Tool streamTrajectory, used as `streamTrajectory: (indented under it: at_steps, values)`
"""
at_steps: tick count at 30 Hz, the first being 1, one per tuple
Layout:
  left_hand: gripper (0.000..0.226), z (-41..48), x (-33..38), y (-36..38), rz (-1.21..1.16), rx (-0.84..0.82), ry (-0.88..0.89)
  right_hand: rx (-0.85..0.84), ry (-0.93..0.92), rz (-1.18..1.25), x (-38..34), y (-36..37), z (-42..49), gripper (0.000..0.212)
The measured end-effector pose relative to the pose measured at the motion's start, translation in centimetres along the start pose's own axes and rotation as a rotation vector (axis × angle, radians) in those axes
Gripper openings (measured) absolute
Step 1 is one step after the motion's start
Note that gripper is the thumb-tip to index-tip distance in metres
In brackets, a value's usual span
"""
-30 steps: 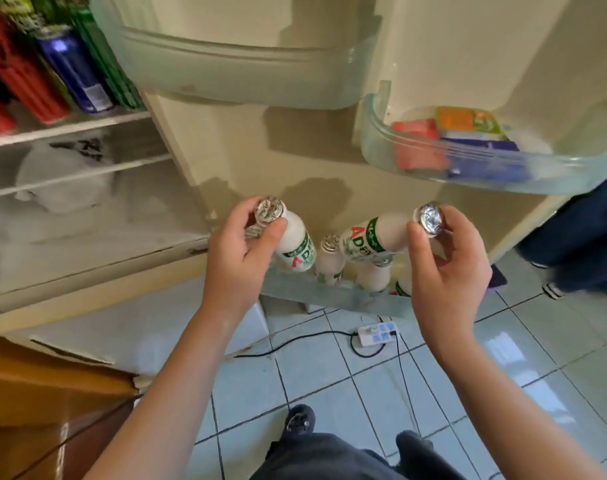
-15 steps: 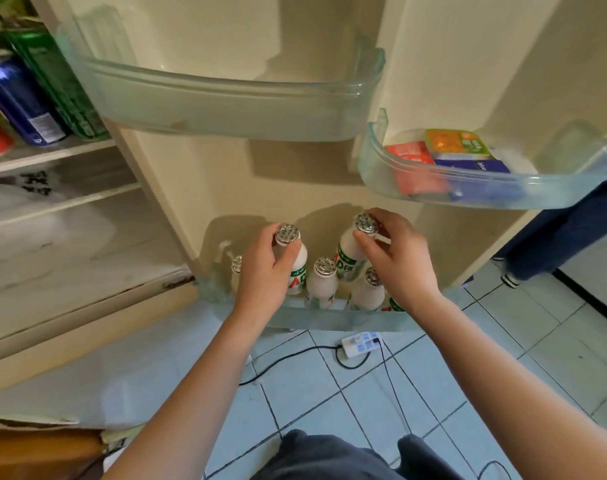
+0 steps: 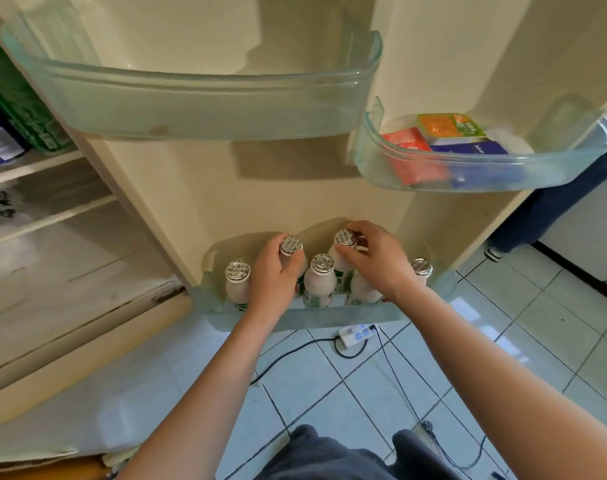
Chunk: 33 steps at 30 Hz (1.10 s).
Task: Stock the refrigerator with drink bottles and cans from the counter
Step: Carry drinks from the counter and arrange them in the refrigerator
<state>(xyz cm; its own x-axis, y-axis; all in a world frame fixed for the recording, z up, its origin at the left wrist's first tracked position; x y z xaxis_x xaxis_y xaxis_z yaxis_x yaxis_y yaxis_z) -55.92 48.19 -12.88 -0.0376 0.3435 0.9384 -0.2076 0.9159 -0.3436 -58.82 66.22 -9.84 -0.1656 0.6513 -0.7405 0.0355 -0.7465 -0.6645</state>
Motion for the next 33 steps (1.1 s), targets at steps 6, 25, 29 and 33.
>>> streamTrajectory:
  at_steps: [6, 25, 29, 33]
  values:
    - [0.038, -0.1, -0.3, 0.1, -0.018, -0.013, -0.043, 0.003, 0.067, 0.089, 1.3, 0.7, -0.4, 0.035]
    - [0.014, -8.8, 9.5, 3.5, -0.001, 0.04, 0.687, 0.513, -0.033, 0.042, 1.2, -8.8, -12.3, 0.017]
    - [0.019, -11.3, 8.6, 9.3, 0.035, -0.222, 0.617, 0.575, 0.16, 0.011, 7.6, -9.8, -20.0, 0.017]
    - [0.023, -15.8, 4.3, 18.3, 0.212, -0.66, 0.379, 0.475, 0.566, -0.045, 16.2, -8.7, -32.0, 0.018]
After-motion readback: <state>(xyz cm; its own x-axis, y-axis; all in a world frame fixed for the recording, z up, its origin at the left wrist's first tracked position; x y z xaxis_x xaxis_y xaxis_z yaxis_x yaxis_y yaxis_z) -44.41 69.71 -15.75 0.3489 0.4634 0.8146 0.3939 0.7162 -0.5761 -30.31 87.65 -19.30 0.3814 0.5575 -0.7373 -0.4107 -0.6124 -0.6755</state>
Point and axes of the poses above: each hand's wrist, its own z-axis towards the middle knuckle, its own y-axis out of the palm, x = y × z, the point moved 9 cm from there along z, towards the middle knuckle, and after that the axes turned 4 degrees about -y, right-handed, at the moved point
